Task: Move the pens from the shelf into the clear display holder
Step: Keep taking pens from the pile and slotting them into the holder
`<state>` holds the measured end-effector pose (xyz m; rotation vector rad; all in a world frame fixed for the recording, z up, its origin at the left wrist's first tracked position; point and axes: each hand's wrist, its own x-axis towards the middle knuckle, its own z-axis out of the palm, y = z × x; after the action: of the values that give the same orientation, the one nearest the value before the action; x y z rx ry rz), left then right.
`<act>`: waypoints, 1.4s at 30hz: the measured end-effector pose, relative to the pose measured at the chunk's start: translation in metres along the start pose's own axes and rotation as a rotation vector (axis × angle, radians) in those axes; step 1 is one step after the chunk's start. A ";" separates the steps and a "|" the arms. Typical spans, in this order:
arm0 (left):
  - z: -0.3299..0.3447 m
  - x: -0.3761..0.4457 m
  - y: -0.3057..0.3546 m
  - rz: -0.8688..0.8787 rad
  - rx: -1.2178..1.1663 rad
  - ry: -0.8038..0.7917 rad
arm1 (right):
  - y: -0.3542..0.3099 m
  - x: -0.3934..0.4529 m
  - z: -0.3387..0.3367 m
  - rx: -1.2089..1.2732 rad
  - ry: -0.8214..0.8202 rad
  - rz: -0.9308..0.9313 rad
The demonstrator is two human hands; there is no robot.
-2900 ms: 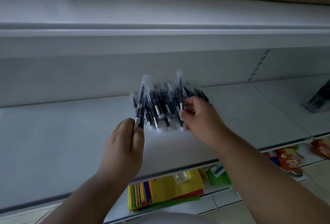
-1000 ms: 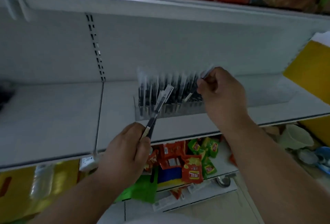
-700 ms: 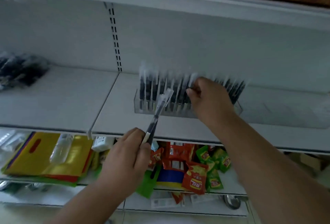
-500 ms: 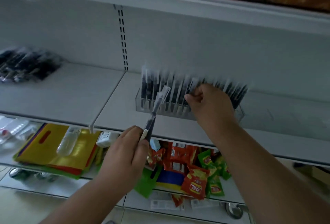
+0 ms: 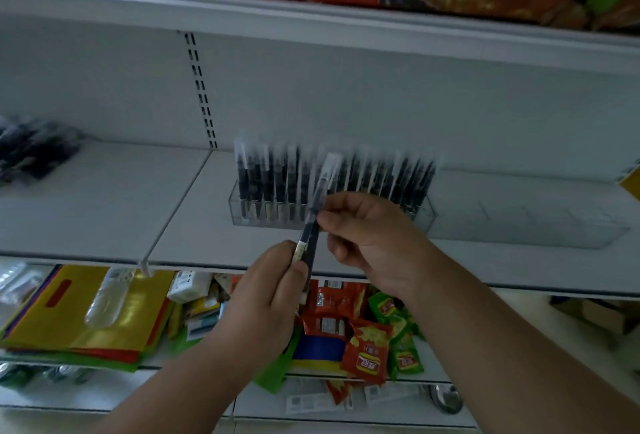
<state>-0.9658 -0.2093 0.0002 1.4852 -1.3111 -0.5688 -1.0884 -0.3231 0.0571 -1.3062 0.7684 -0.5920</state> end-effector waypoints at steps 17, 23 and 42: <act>-0.018 -0.006 -0.016 -0.091 0.004 0.097 | -0.014 0.034 -0.025 -0.789 0.548 -0.499; -0.025 -0.011 -0.019 -0.097 0.008 0.100 | 0.017 0.043 -0.019 -0.959 0.502 -0.354; 0.007 0.037 -0.014 0.186 0.514 0.013 | -0.027 -0.006 -0.029 -0.461 0.576 -0.448</act>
<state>-0.9548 -0.2477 -0.0052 1.7421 -1.6434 -0.0989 -1.1134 -0.3411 0.0818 -1.7800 1.1350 -1.2372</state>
